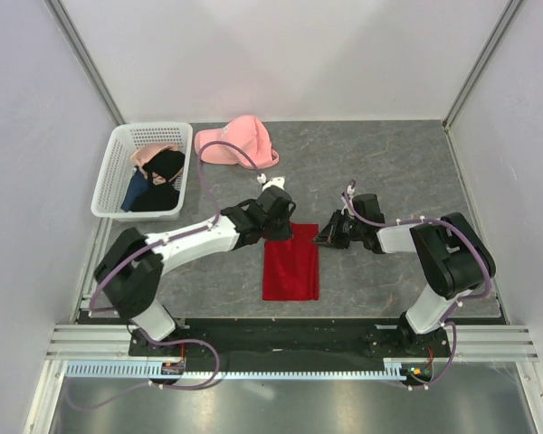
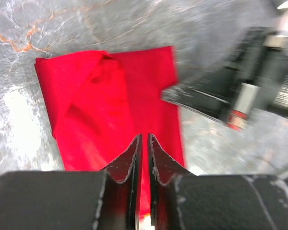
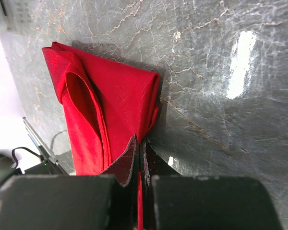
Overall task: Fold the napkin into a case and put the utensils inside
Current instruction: Fold the 2/3-rectangle-folded napkin at the center of the board.
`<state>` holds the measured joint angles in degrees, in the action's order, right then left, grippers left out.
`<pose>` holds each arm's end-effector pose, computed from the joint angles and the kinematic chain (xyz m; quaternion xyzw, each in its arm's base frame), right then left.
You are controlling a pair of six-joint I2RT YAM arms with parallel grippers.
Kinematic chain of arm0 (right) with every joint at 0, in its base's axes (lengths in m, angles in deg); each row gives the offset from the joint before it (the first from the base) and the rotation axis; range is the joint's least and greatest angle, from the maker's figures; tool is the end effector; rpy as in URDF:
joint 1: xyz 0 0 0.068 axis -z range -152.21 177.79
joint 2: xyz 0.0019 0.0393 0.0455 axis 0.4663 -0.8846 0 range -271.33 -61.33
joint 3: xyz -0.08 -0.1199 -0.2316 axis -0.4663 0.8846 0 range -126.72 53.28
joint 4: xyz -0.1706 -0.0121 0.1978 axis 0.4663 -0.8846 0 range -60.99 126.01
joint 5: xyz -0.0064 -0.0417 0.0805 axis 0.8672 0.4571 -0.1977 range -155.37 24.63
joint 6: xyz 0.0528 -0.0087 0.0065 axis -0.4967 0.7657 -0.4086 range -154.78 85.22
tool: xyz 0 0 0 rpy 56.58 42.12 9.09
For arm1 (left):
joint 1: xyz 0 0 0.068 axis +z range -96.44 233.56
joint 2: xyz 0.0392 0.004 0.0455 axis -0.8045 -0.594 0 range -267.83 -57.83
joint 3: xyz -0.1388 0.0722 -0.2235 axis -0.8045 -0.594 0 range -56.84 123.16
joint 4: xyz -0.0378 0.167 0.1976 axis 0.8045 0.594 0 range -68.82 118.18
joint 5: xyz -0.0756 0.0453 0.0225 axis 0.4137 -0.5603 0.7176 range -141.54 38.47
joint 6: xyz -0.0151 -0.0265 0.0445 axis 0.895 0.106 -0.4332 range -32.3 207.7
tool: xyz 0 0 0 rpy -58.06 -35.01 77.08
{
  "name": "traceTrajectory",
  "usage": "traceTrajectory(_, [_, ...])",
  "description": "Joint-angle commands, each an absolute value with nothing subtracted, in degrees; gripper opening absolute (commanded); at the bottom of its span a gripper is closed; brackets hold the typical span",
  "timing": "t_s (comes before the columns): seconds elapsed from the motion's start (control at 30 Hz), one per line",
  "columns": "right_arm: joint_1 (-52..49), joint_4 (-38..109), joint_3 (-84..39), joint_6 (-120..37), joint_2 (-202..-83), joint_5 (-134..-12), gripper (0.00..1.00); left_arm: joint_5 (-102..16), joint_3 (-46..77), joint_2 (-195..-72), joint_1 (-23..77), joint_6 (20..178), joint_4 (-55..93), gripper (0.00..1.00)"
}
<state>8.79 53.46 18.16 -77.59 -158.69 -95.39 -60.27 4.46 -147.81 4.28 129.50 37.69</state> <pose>0.2735 0.1131 0.1126 0.0865 0.8931 0.3958 0.1957 0.2263 -0.2547 0.2351 0.0312 0.9217 -0.2220 0.3165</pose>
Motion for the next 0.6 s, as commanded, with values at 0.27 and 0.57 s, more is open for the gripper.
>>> traceTrajectory(0.27, [8.55, 45.15, 15.22, -72.40, -156.26, -92.53, 0.00, -58.66, 7.50, -157.76, 9.53, 126.90, 30.67, 0.11])
traceTrajectory(0.57, [7.58, 43.57, 14.25, -71.88, -155.37, -91.21, 0.00, -54.00, 7.14, -162.86, 9.97, 127.69, 25.05, 0.09])
